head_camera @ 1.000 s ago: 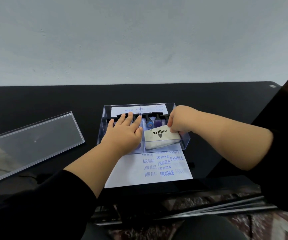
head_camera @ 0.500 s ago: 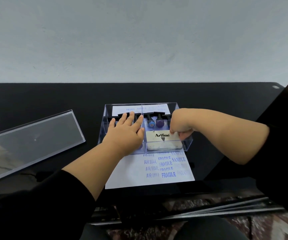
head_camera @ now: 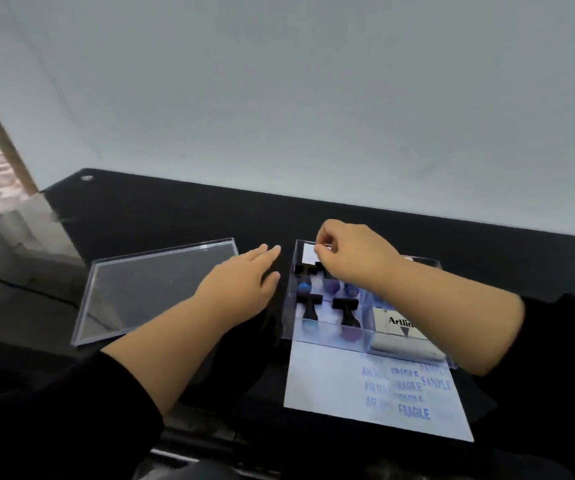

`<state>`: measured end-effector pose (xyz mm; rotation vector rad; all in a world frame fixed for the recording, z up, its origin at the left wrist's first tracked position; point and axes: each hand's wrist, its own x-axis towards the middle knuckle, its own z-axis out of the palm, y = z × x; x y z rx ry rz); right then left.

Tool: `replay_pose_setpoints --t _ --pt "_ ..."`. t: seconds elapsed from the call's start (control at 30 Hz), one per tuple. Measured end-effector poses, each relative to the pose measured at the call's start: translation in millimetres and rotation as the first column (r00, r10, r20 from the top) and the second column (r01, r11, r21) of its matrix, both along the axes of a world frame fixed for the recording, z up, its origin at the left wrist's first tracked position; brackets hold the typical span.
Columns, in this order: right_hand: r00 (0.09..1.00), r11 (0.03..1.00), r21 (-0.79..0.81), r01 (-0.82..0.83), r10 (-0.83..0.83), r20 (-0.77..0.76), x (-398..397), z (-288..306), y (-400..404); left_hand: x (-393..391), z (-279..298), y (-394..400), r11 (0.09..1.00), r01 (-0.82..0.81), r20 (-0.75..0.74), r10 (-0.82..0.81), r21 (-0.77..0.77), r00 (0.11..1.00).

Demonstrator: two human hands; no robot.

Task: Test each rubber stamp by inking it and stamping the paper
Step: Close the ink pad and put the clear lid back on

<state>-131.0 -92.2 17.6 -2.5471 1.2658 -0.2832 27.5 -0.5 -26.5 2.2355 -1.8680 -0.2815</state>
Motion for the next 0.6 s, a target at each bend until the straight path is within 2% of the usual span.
replay_pose_setpoints --t 0.17,0.3,0.5,0.6 --pt "0.986 0.986 0.021 -0.163 0.163 0.019 64.1 -11.7 9.9 70.7 -8.6 42.2 0.982 -0.181 0.099 0.175 0.057 0.980" --pt "0.971 0.971 0.107 -0.216 0.224 -0.080 104.4 -24.4 16.9 118.2 -21.0 73.3 0.933 -0.336 0.198 0.308 0.127 0.930" --pt "0.926 0.970 0.201 -0.137 0.197 -0.322 140.0 -50.0 22.3 163.6 -36.9 107.8 0.854 -0.482 0.300 0.416 0.195 0.858" --pt "0.915 0.975 0.204 -0.083 0.156 -0.372 147.3 -59.3 22.9 171.7 -41.2 114.2 0.817 -0.531 0.309 0.457 0.223 0.834"
